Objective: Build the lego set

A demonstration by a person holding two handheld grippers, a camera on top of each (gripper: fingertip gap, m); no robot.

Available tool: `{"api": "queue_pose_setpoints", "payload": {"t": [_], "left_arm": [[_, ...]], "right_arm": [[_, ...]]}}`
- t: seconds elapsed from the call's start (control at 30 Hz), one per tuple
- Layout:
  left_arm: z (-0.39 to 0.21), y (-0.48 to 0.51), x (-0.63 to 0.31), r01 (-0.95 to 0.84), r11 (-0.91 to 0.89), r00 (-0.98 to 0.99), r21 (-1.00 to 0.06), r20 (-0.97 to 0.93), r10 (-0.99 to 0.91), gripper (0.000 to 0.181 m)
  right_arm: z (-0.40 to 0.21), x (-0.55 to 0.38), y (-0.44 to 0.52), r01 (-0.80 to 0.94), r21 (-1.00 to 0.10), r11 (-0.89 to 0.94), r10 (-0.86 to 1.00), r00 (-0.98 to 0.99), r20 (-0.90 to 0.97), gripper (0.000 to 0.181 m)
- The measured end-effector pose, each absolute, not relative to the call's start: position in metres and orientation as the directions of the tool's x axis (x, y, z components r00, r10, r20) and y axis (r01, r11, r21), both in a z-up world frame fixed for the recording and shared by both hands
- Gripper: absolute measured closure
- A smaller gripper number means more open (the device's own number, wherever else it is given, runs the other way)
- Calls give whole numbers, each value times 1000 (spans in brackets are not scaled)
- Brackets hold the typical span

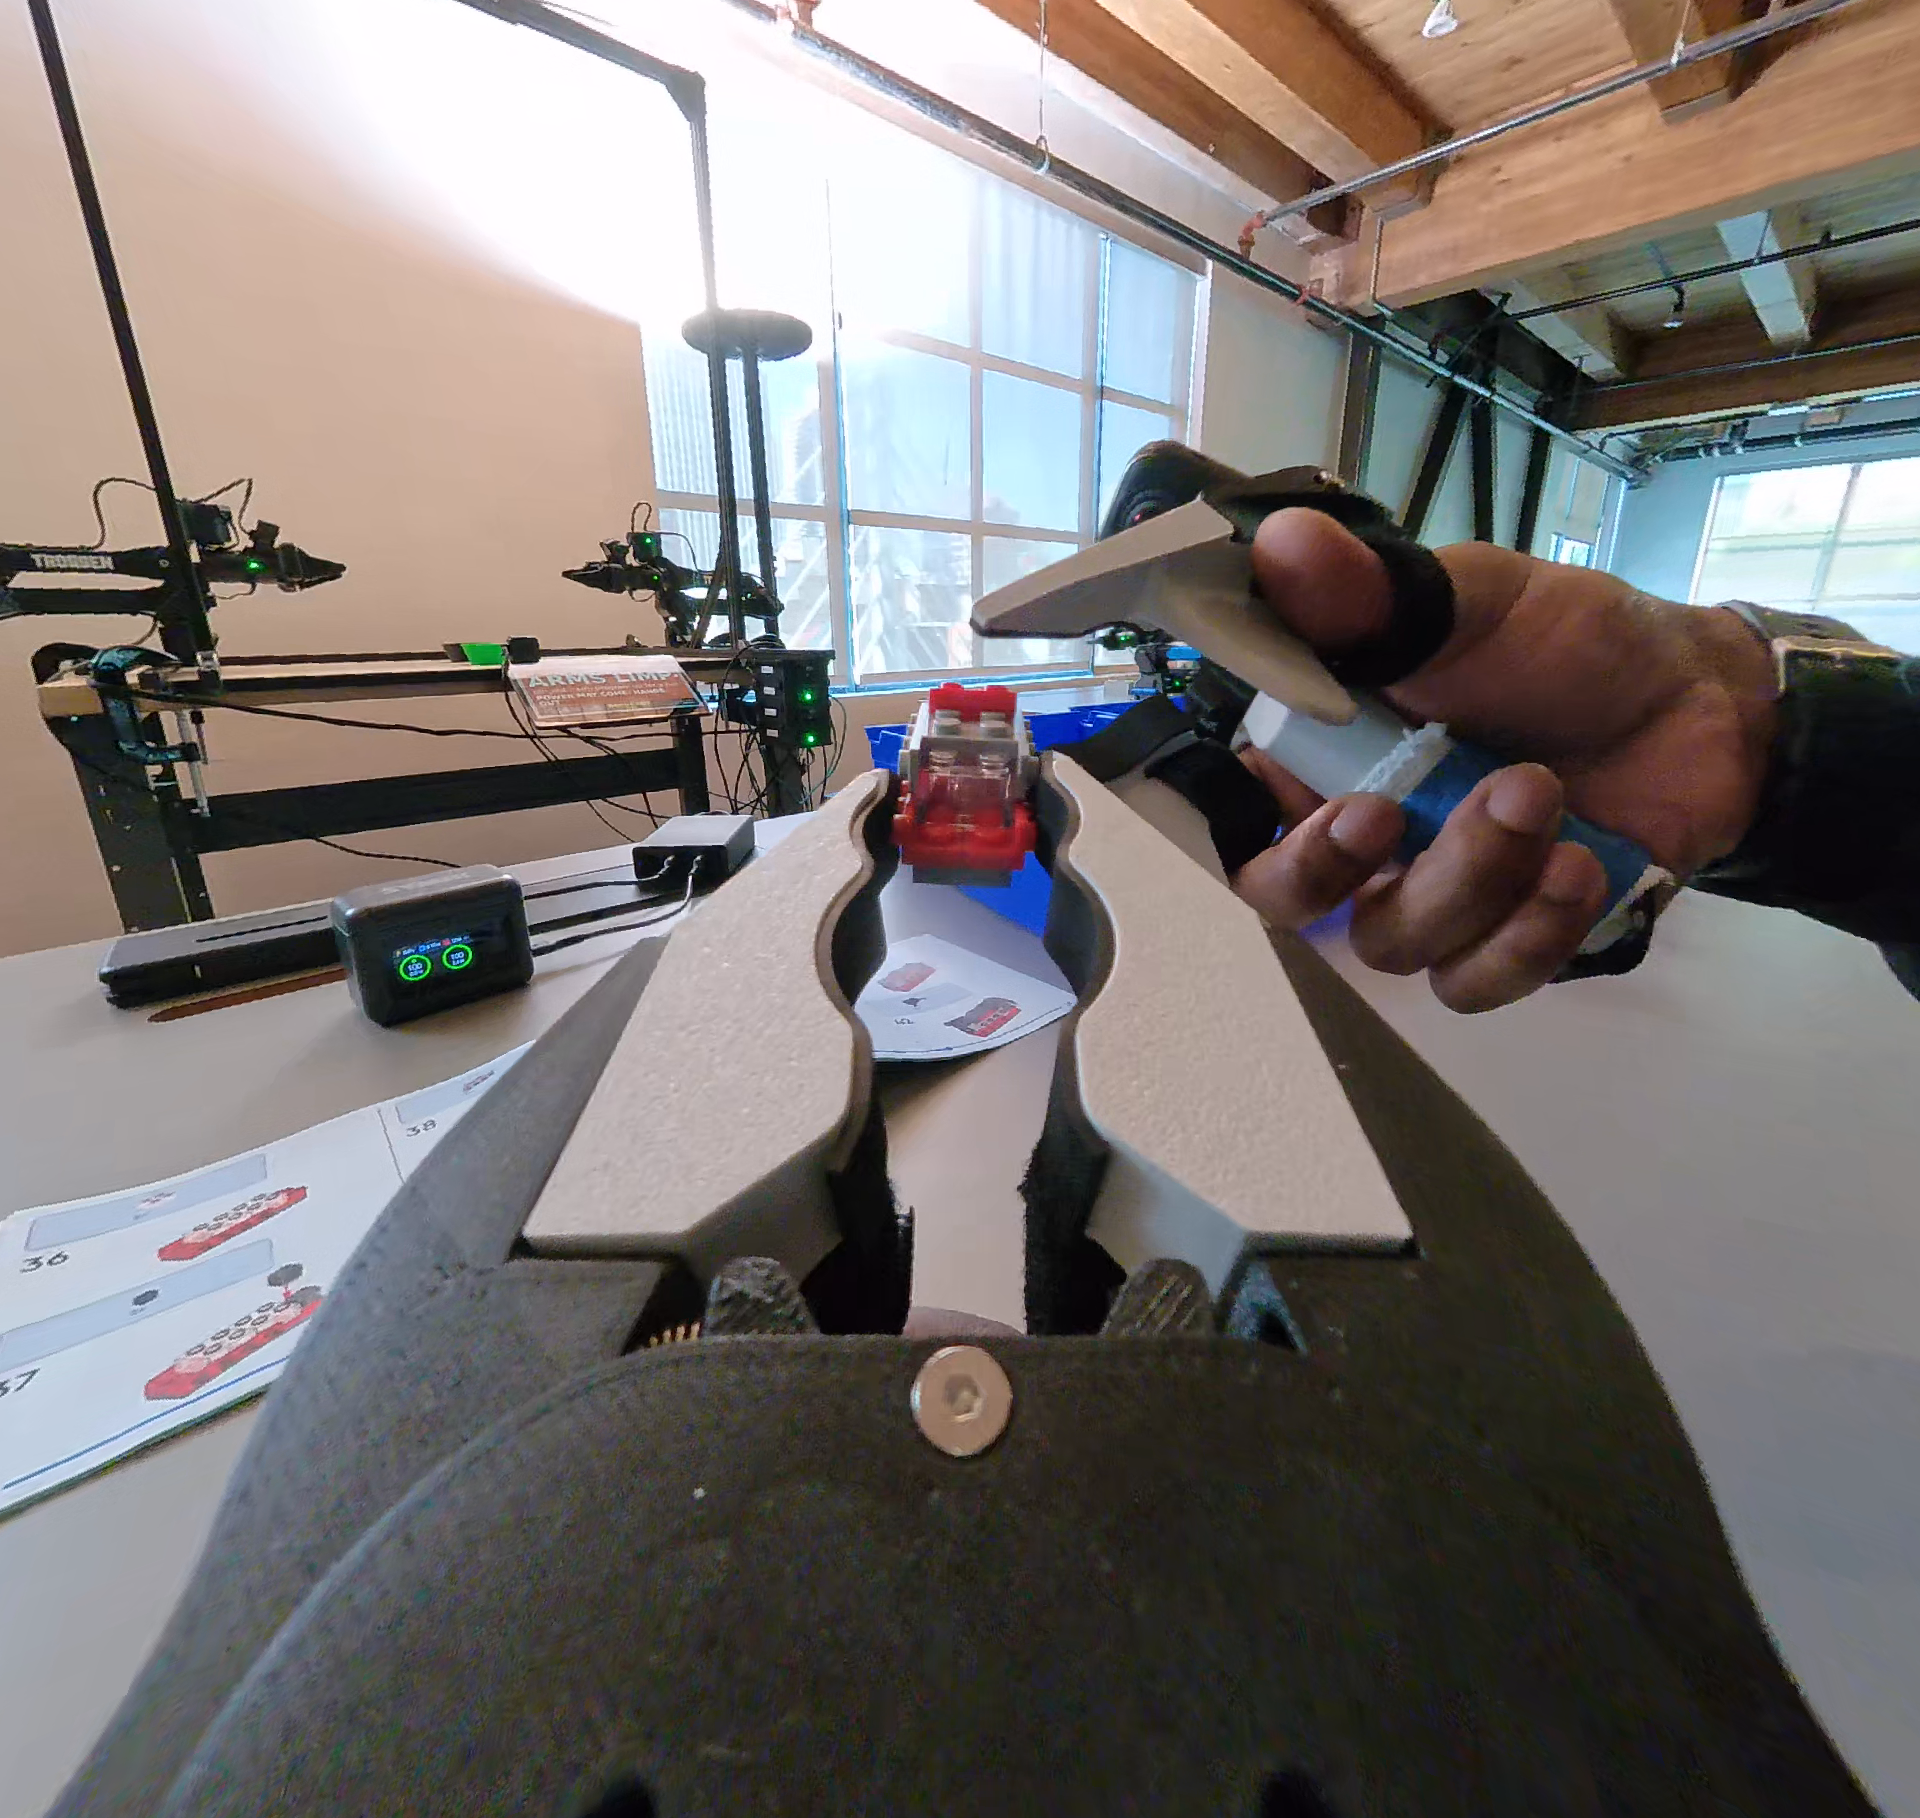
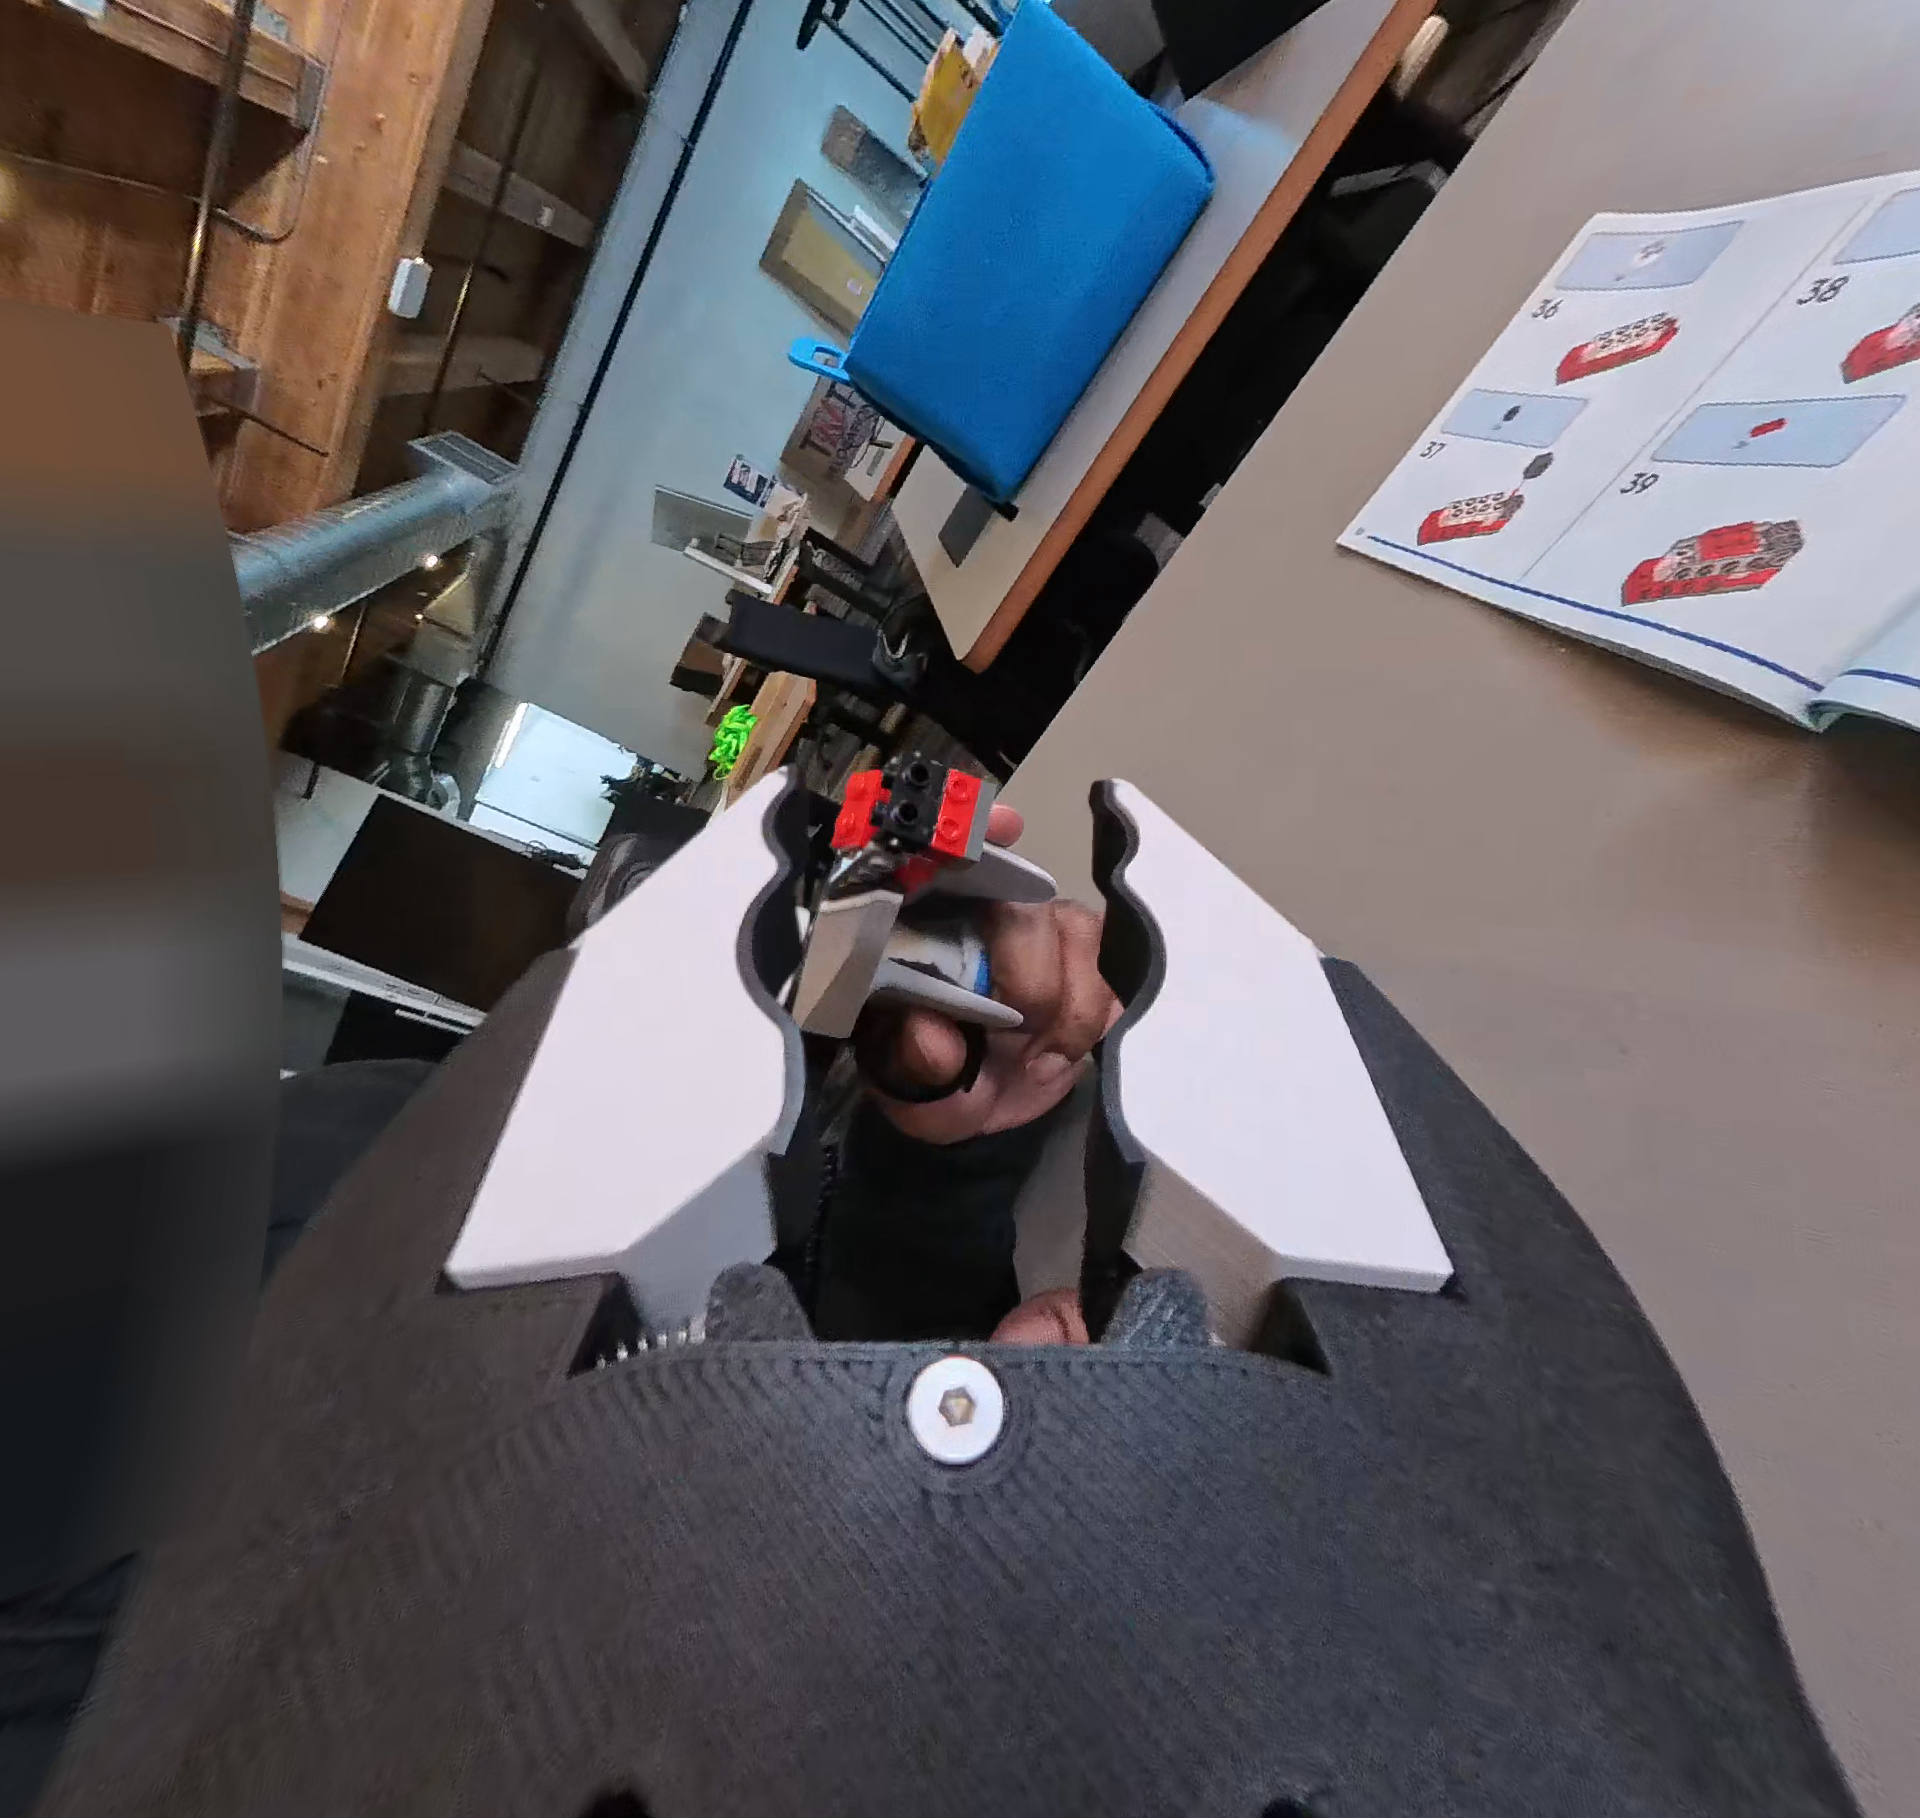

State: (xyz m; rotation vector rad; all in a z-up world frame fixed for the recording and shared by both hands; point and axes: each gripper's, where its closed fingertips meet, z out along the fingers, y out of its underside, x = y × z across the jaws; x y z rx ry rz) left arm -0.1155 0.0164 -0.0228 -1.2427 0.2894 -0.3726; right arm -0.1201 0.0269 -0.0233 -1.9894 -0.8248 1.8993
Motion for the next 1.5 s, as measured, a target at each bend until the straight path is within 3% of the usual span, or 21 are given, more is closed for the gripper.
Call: {"api": "queue_pose_setpoints", "payload": {"t": [0.67, 0.9, 1.5], "left_arm": [[-18, 11, -112, 82, 316, 902, -945, -65, -428, 156], [-16, 9, -112, 75, 333, 902, -940, -79, -424, 156], [-15, -1, -105, 77, 347, 858, -935, -115, -501, 157]], "right_arm": [[-26, -122, 13, 281, -570, -772, 579, -57, -813, 137], [-20, -122, 8, 273, -559, -783, 553, -106, -827, 149], [-20, -116, -2, 313, -597, -739, 594, -115, -796, 151]]}}
